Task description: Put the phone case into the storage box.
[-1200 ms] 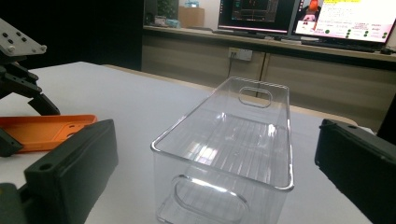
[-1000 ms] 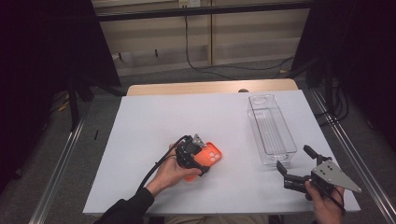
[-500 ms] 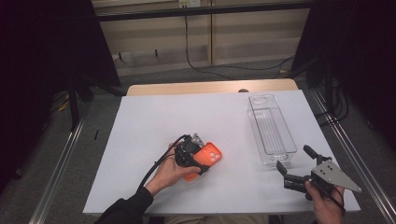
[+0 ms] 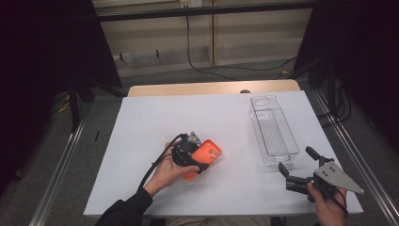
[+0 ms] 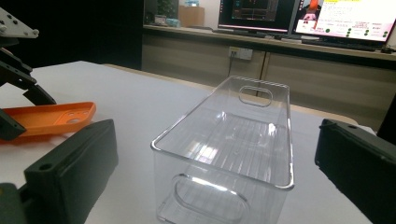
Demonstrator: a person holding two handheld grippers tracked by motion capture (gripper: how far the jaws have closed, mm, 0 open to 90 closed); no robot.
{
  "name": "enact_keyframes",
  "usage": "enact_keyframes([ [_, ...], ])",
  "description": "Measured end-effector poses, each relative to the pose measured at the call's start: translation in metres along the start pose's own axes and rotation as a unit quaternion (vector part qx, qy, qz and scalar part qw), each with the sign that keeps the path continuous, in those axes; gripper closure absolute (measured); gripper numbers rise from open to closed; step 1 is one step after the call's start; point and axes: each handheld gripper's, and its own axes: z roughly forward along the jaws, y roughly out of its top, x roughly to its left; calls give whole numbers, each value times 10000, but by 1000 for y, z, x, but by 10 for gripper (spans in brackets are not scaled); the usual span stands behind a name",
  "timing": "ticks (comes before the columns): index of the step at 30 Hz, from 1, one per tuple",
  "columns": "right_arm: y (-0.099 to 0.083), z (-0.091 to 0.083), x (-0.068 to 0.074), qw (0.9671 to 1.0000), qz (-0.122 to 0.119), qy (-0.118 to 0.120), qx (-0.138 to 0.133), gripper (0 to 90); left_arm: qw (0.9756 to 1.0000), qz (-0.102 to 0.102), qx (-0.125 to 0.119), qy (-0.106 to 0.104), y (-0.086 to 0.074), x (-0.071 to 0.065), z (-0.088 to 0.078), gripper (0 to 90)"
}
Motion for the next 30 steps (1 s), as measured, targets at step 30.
enact_keyframes([
  [30, 1, -1, 0, 10000, -15, 3, -30, 0, 9938, 10, -968, 538, -9, 3, -25, 160],
])
